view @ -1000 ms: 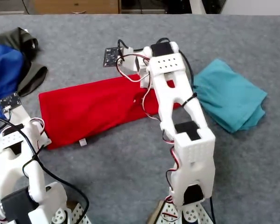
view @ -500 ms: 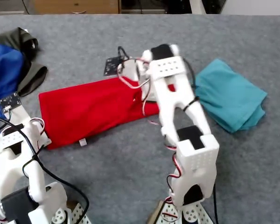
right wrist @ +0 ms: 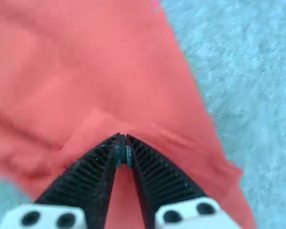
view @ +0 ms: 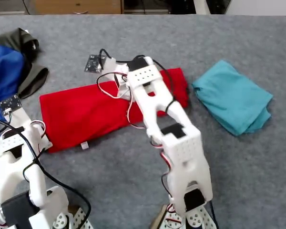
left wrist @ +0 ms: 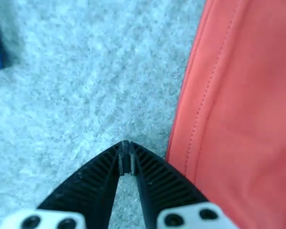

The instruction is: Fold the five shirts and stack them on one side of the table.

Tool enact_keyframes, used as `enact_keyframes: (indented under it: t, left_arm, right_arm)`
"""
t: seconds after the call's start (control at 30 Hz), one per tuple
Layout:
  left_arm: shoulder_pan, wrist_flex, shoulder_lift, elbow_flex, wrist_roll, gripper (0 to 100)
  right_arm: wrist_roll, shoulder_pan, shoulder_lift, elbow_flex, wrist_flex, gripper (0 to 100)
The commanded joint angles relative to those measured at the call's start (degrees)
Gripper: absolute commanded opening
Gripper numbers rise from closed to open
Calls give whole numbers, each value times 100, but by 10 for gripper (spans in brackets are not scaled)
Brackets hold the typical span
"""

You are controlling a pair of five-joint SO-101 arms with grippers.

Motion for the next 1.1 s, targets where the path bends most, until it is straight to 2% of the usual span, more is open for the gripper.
enact_keyframes:
  t: [0.0,0.23,0.3,0.4,0.57,0.77,0.9,1.07]
  left_arm:
    - [-9,-79,-163,-18,-18,19]
    - [-9,-79,-163,-18,-18,19]
    - [-9,-79,-163,-18,-18,19]
    - [-9,-79,-163,-18,-18,19]
    - [-9,-79,-163,-18,-18,19]
    - [-9,-79,-163,-26,-18,19]
    - [-9,-79,-163,-26,-18,19]
    - [0,-79,-163,-26,-18,19]
  right_arm:
    - [-334,57,347,-1420,484,5]
    - [-316,57,382,-4585,2936,5]
    - [-369,57,382,-5059,3437,5]
    - [-941,-40,163,-4365,3420,5]
    - [-1574,-303,-857,-1789,3393,5]
    - [-1644,-286,-1798,382,2848,5]
    - [-1644,-259,-1763,1226,1864,5]
    - [-1670,-233,-1200,1332,853,5]
